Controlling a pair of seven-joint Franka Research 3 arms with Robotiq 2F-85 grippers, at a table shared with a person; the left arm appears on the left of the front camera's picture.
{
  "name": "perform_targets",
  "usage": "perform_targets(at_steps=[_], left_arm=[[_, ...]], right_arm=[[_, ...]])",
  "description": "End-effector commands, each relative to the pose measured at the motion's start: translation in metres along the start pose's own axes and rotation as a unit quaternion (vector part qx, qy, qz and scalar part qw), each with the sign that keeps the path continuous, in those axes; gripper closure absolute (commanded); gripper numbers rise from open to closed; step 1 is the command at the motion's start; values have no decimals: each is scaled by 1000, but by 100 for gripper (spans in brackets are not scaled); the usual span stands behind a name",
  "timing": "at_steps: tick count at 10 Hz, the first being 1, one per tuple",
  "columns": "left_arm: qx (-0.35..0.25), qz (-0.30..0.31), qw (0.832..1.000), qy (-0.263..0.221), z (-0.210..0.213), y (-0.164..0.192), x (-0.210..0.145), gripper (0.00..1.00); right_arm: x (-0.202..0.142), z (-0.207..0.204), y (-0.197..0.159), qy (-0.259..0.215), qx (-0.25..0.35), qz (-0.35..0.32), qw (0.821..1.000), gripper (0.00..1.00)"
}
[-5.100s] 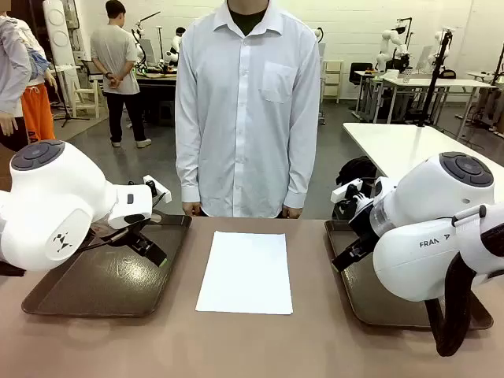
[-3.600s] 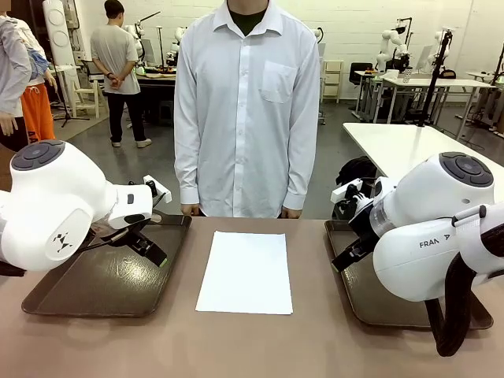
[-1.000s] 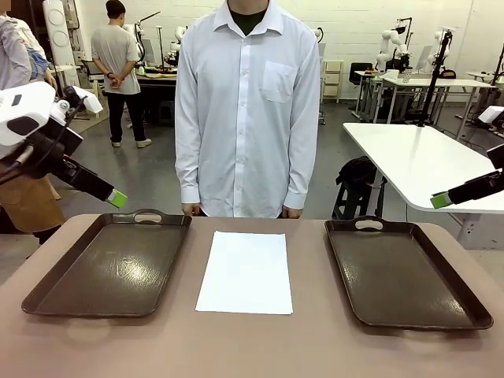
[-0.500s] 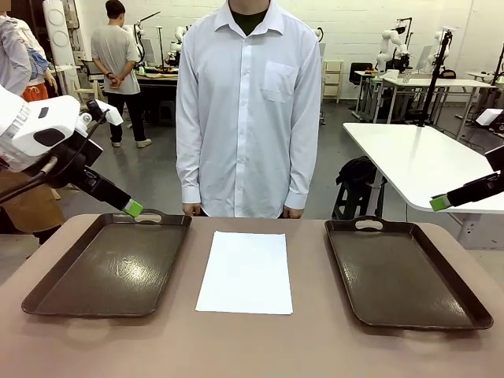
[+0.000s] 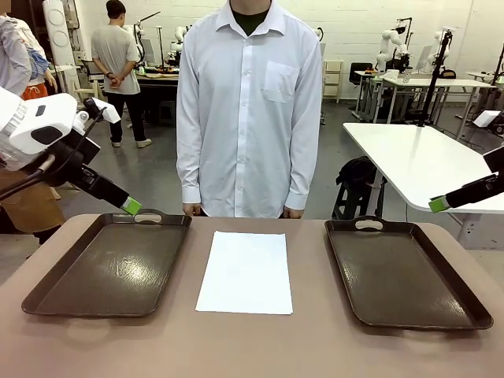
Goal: Sort the A4 documents.
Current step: Receive the A4 Paper.
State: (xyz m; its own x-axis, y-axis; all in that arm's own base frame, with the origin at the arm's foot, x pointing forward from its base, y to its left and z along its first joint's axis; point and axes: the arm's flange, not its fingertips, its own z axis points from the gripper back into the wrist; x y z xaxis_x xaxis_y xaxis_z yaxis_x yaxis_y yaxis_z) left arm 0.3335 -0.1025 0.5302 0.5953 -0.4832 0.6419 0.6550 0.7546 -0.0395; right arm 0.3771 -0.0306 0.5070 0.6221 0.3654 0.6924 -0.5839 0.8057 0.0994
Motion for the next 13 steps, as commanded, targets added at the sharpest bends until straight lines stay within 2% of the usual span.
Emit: perform_targets(at_steps=[1,13], left_arm=[[-1,-5,1000,2,-4,-3,1,0],[-1,-5,1000,2,-4,-3,1,0]], right_arm=[[0,0,0,0,0,0,1000,0],[0,0,0,0,0,0,1000,0]])
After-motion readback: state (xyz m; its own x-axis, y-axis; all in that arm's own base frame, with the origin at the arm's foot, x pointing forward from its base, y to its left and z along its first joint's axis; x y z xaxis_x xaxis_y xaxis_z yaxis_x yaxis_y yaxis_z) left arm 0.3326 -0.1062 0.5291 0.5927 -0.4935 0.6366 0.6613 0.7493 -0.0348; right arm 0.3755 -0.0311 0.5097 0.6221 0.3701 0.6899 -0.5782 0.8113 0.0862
